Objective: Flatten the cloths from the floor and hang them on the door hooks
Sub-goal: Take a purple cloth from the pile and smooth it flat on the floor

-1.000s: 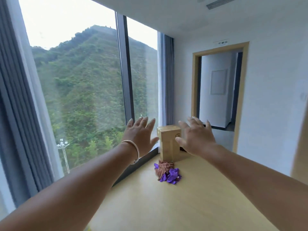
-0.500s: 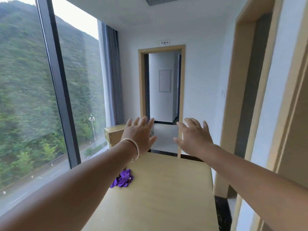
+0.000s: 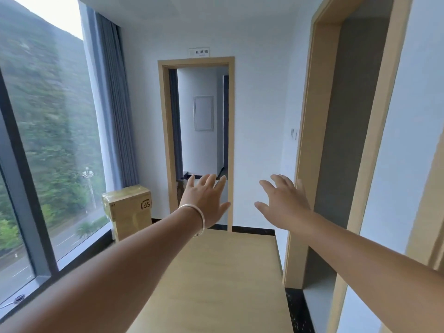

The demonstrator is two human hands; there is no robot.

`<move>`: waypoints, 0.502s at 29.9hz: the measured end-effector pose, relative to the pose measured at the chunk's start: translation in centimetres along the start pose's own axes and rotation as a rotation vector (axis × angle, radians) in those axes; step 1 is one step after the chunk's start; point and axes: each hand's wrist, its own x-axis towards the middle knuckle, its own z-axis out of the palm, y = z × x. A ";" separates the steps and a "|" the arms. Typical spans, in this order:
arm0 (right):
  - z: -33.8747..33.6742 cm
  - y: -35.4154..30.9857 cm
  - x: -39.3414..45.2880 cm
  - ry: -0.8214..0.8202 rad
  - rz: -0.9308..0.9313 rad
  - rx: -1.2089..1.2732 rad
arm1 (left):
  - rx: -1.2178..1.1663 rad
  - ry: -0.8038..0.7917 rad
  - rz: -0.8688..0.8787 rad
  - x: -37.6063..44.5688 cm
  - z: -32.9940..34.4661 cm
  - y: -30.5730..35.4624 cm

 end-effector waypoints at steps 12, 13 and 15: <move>7.1 0.7 17.1 -0.036 0.066 -0.040 | -0.034 0.016 0.022 16.4 10.5 -8.7; 7.7 0.8 18.0 -0.038 0.065 -0.036 | -0.034 0.010 0.020 17.3 11.3 -9.0; 8.6 1.1 19.8 -0.041 0.068 -0.032 | -0.034 0.000 0.025 19.1 12.8 -9.2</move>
